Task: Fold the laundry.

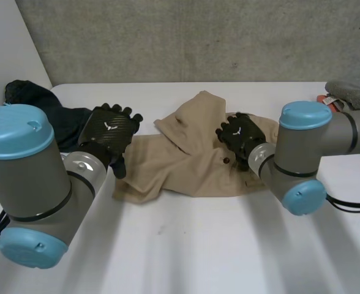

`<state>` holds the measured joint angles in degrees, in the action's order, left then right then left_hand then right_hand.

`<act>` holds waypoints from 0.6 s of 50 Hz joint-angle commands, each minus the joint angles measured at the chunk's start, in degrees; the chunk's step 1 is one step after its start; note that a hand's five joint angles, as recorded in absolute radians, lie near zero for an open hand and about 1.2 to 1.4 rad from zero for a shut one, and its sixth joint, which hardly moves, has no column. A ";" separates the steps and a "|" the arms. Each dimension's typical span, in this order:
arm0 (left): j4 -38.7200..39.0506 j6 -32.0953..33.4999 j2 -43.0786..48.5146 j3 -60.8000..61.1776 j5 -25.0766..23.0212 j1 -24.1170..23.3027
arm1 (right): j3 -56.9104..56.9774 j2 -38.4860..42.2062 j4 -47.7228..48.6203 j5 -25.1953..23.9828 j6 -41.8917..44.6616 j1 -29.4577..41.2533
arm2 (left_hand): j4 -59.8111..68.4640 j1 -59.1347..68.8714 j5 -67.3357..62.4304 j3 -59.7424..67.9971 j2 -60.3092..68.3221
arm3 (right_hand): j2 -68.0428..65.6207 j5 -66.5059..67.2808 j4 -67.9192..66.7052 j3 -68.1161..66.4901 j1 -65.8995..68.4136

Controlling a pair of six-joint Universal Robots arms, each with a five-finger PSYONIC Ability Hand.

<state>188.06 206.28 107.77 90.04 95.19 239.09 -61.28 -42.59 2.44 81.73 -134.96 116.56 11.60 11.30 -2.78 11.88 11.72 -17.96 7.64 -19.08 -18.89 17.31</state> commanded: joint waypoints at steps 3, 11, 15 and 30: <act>-0.33 -0.17 1.39 -2.50 0.69 -0.65 | 1.18 -4.93 6.53 1.77 -2.57 -0.10 | -1.60 -1.30 2.78 -1.88 -1.72 | 7.96 -7.64 9.08 8.89 -7.31; -1.64 -0.35 1.47 -1.27 0.43 0.14 | -7.62 -18.92 -10.32 0.97 -10.93 -4.05 | -1.60 -1.30 2.78 -1.88 -1.72 | 7.96 -7.64 9.08 8.89 -7.31; -3.31 -0.08 1.74 -0.39 -0.36 0.58 | -10.35 -22.18 -20.52 -1.05 -13.40 -6.43 | -1.60 -1.30 2.78 -1.88 -1.72 | 7.96 -7.64 9.08 8.89 -7.31; -8.15 1.41 9.73 -2.32 -2.38 1.99 | -28.27 -27.90 -20.29 -9.75 -11.03 -10.56 | 11.39 11.69 -10.20 11.10 11.26 | -21.65 21.97 -20.53 -20.72 22.30</act>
<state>180.88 207.18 113.96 89.51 93.05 241.05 -83.91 -70.08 -25.91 73.81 -146.43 105.67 16.50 16.63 -6.47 16.15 16.40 -33.99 24.28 -34.02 -34.15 33.94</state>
